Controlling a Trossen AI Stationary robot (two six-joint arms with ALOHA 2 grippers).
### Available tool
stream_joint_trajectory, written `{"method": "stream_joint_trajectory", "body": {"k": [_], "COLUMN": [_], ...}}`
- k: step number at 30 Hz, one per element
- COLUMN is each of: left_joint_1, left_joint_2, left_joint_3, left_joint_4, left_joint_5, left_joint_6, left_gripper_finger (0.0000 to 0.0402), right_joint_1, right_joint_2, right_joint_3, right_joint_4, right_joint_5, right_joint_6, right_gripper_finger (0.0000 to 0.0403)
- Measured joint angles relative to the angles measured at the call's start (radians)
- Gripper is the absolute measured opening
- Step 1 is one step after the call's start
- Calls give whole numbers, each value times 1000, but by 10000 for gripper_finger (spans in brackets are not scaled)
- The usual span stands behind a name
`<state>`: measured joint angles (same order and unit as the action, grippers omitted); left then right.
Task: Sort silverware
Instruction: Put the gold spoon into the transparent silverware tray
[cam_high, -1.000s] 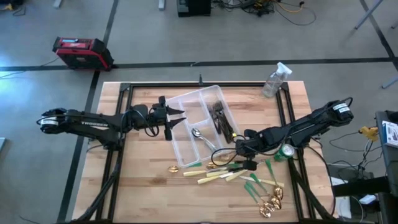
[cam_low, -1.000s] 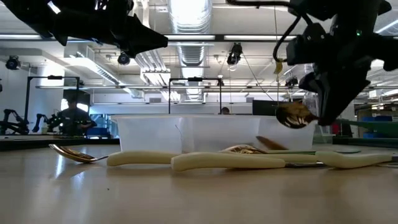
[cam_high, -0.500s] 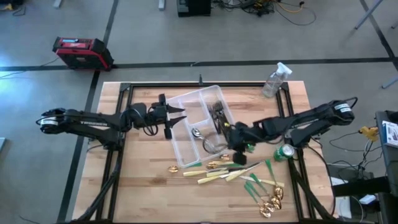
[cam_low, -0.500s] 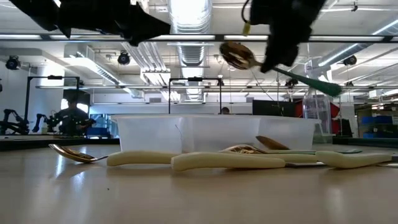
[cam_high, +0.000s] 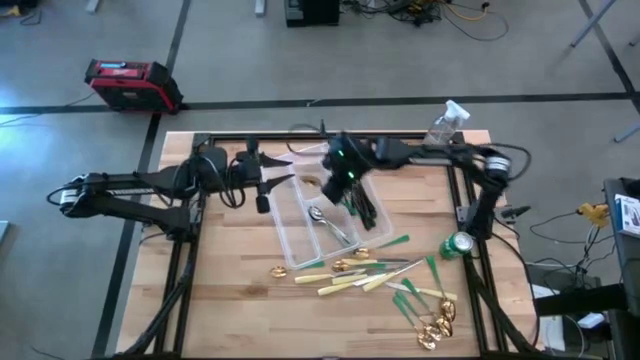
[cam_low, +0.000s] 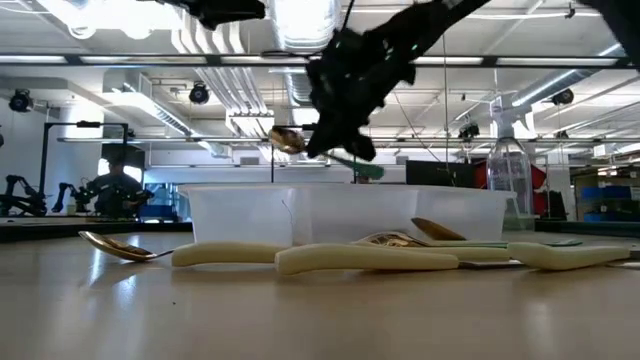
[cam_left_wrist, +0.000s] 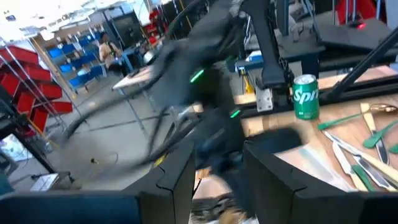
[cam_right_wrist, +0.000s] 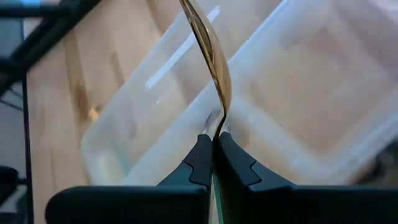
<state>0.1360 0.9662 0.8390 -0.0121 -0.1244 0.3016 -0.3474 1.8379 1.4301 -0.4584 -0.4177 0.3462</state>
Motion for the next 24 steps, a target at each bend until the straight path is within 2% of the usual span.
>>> {"method": "stream_joint_trajectory", "body": {"k": [3, 8, 14, 20, 24], "left_joint_1": [-4, -9, -8, -8, -8], "left_joint_2": [-6, -27, -49, -54, -54], "left_joint_3": [24, 20, 15, 7, 5], "left_joint_4": [-76, -112, -125, -126, -124], "left_joint_5": [0, 2, 2, 2, 2], "left_joint_6": [-2, -1, 13, 22, 23], "left_gripper_finger": [119, 119, 119, 119, 119], "right_joint_1": [-66, -143, -169, -169, -170], "right_joint_2": [115, 257, 366, 396, 402], "right_joint_3": [116, 246, 327, 345, 344], "right_joint_4": [-2, -17, -62, -48, -52], "right_joint_5": [-65, -141, -151, -131, -75], "right_joint_6": [-7, -13, -35, -70, -73], "right_gripper_finger": [0, 0, 0, 2, 26]}}
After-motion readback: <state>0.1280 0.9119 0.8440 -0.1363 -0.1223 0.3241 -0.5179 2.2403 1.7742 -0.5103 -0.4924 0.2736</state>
